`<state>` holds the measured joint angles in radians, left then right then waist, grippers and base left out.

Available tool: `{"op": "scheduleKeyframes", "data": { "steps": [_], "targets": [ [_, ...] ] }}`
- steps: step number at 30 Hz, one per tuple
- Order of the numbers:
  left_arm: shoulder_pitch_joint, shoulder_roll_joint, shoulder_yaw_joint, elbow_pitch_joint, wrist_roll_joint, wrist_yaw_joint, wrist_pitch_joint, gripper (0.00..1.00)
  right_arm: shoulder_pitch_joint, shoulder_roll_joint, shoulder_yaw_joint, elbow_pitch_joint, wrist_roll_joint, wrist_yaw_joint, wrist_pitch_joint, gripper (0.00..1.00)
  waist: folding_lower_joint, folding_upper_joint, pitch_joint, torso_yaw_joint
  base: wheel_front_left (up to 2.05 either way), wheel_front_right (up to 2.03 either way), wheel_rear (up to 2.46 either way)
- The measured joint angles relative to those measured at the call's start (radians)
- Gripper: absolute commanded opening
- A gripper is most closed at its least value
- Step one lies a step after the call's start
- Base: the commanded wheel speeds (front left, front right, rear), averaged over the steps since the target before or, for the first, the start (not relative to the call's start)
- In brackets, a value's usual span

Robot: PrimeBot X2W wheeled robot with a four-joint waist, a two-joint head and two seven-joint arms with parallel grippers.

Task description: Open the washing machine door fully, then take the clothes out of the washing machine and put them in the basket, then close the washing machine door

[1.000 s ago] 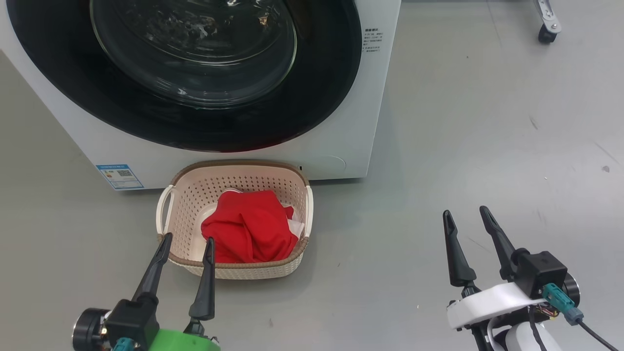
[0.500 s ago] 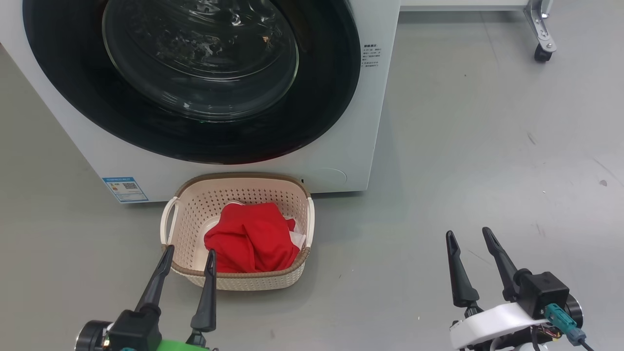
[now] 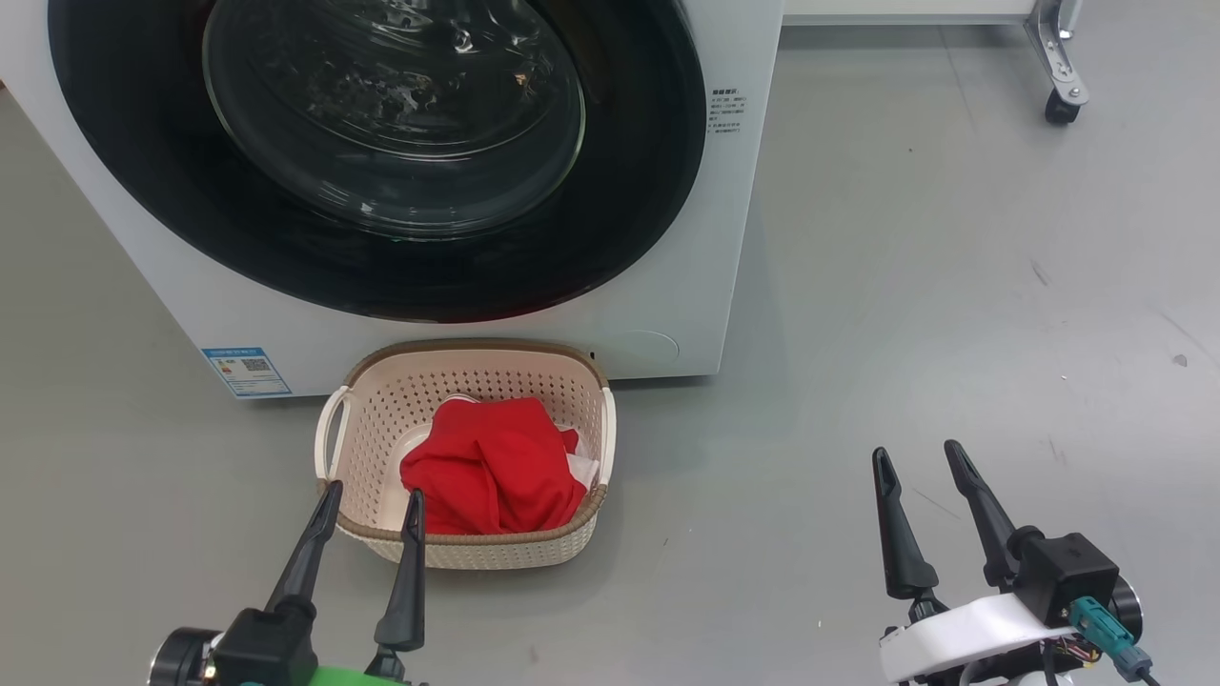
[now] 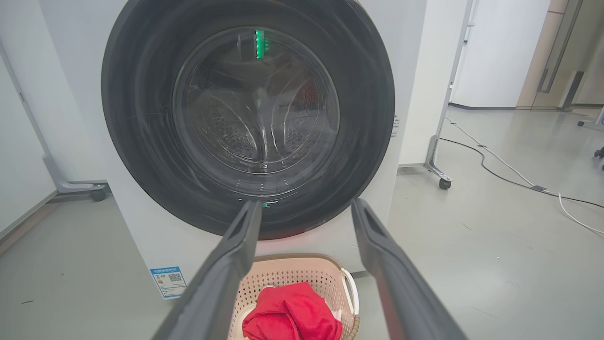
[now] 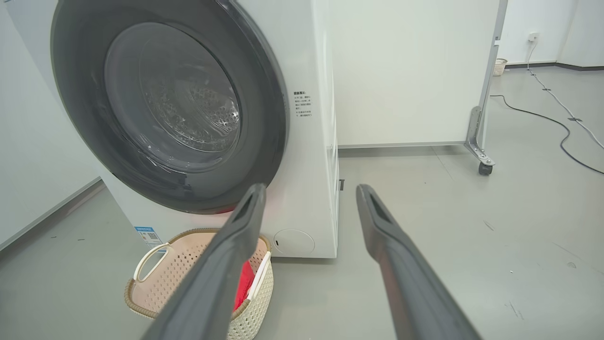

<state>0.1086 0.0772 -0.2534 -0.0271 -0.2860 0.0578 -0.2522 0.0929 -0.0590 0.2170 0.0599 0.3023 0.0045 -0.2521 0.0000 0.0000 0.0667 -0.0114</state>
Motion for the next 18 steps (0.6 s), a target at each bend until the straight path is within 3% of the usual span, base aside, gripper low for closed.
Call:
{"op": "scheduleKeyframes", "data": {
  "steps": [18],
  "targets": [
    [0.003,0.000,-0.003,-0.003,0.000,0.000,0.000,1.00,0.019,0.002,-0.001,-0.015,-0.003,0.000,0.000,1.00,0.0000,0.0000,-0.009,0.011,0.00,0.00,0.00]
  ]
}}
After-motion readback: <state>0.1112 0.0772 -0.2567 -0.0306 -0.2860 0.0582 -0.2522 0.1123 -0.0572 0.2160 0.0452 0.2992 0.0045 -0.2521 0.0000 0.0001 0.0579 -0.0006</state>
